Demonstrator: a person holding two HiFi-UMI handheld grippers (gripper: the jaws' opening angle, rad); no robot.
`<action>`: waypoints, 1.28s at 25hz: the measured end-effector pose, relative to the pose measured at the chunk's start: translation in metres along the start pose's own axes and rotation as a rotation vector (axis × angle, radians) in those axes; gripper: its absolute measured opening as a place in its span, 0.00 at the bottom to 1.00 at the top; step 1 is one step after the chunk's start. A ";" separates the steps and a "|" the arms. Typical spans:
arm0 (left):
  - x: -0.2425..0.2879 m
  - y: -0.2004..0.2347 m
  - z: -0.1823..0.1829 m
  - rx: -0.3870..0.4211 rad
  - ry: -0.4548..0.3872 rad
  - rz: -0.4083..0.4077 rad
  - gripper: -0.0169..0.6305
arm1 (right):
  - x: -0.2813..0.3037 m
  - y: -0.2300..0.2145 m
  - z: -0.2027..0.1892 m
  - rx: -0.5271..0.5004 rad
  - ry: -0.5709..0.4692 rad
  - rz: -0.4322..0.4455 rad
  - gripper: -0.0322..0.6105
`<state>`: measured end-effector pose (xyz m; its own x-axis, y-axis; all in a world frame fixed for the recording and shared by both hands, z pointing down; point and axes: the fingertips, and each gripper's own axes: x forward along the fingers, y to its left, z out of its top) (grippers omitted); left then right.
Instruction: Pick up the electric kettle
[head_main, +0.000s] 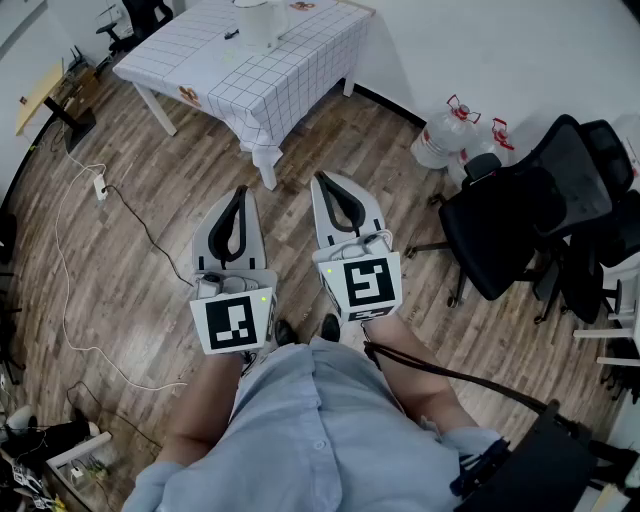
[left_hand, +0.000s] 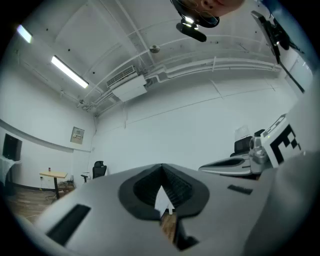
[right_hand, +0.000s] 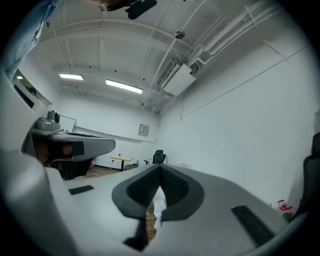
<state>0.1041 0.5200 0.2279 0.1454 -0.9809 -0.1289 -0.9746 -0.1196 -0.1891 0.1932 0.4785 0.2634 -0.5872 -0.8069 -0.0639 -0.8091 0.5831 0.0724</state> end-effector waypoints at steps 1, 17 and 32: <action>0.002 0.000 0.001 -0.015 -0.004 0.003 0.03 | 0.001 -0.001 0.000 0.001 0.000 0.000 0.05; 0.026 -0.032 0.001 -0.005 -0.006 0.026 0.03 | -0.003 -0.040 -0.009 0.042 -0.011 0.034 0.05; 0.094 -0.012 -0.038 0.004 0.032 0.061 0.03 | 0.060 -0.077 -0.044 0.052 0.028 0.063 0.06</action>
<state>0.1232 0.4236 0.2548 0.0798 -0.9908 -0.1094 -0.9808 -0.0584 -0.1860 0.2216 0.3809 0.2977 -0.6371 -0.7700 -0.0329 -0.7707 0.6367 0.0234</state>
